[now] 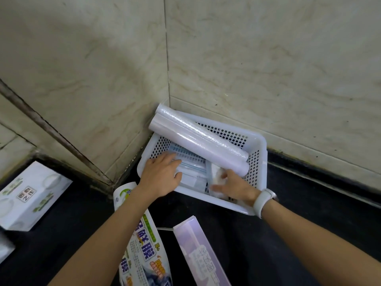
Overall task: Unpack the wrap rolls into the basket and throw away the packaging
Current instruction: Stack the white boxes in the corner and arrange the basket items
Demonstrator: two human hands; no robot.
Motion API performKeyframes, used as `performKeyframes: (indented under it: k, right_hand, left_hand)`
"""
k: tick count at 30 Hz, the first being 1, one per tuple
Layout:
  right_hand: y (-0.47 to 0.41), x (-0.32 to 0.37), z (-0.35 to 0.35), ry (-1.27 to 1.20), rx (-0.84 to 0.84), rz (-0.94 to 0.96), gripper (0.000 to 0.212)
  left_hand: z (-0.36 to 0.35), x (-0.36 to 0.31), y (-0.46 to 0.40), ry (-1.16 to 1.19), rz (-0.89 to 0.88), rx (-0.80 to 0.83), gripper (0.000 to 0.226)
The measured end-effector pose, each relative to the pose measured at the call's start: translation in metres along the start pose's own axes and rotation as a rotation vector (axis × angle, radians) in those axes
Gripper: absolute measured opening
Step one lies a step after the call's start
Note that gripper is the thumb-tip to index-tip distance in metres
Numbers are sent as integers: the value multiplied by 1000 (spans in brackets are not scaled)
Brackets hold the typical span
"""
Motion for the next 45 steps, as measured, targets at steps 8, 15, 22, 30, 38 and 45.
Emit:
performKeyframes:
  k: [8,15,22,30,38,45]
  right_hand:
    - [-11,-18,1,-426,-266,-142,37]
    - [-15,-24,6,-263,-201,-190,30]
    - [-16,-21,9,-130,-76,-182,20]
    - [-16,-23,6,-153,-56,-175,25]
    - [-15,-24,4,-204,-58,-214,25]
    - [-11,-24,2,-190,-24,-199,25]
  left_hand:
    - [-26,-8,-9,-132,-72,458,31]
    - [-16,-20,-32,-93,-159,308,28]
    - [-34,-27,-38,-2,-148,356,83]
    - [-28,-26,-41,-241,-163,263,42]
    - [-36,-25,-26,71,-199,551,30]
    - [-38,-29,-25,-1,-249,544,9]
Point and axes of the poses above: each hand's wrist, its own y-axis away from the middle knuckle, its own z-axis out of the back of the hand, x = y × z, the point moved 8 cm from there along -y, towards the middle knuckle, and after that the axes turned 13 degrees about -y, right-handed, at the moved point
